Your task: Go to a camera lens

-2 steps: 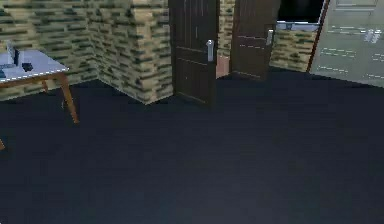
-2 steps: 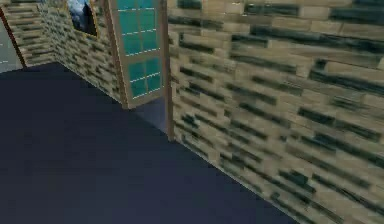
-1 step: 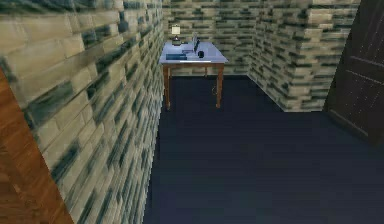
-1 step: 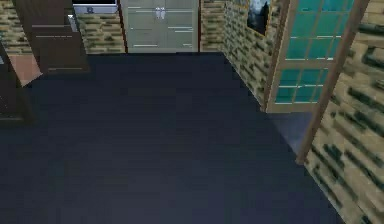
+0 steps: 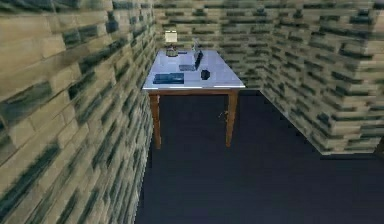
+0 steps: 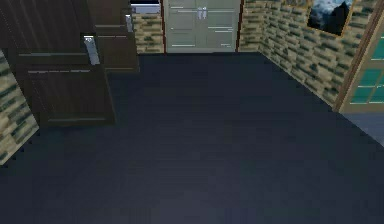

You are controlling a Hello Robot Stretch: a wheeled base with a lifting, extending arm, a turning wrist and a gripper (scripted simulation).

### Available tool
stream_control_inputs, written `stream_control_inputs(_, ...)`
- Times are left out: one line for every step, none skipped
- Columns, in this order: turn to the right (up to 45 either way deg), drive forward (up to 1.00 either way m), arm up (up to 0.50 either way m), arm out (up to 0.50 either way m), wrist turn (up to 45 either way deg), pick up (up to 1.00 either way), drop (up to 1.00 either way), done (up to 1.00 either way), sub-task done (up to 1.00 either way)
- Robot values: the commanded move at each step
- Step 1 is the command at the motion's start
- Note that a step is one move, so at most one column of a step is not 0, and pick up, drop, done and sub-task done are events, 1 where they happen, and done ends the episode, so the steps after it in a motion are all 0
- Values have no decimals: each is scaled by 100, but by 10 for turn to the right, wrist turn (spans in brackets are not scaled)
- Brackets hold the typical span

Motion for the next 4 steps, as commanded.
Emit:
stream_control_inputs(-30,0,0,0,0,0,0,0,0)
stream_control_inputs(0,100,0,0,0,0,0,0,0)
stream_control_inputs(0,40,0,0,0,0,0,0,0)
stream_control_inputs(210,0,0,0,0,0,0,0,0)
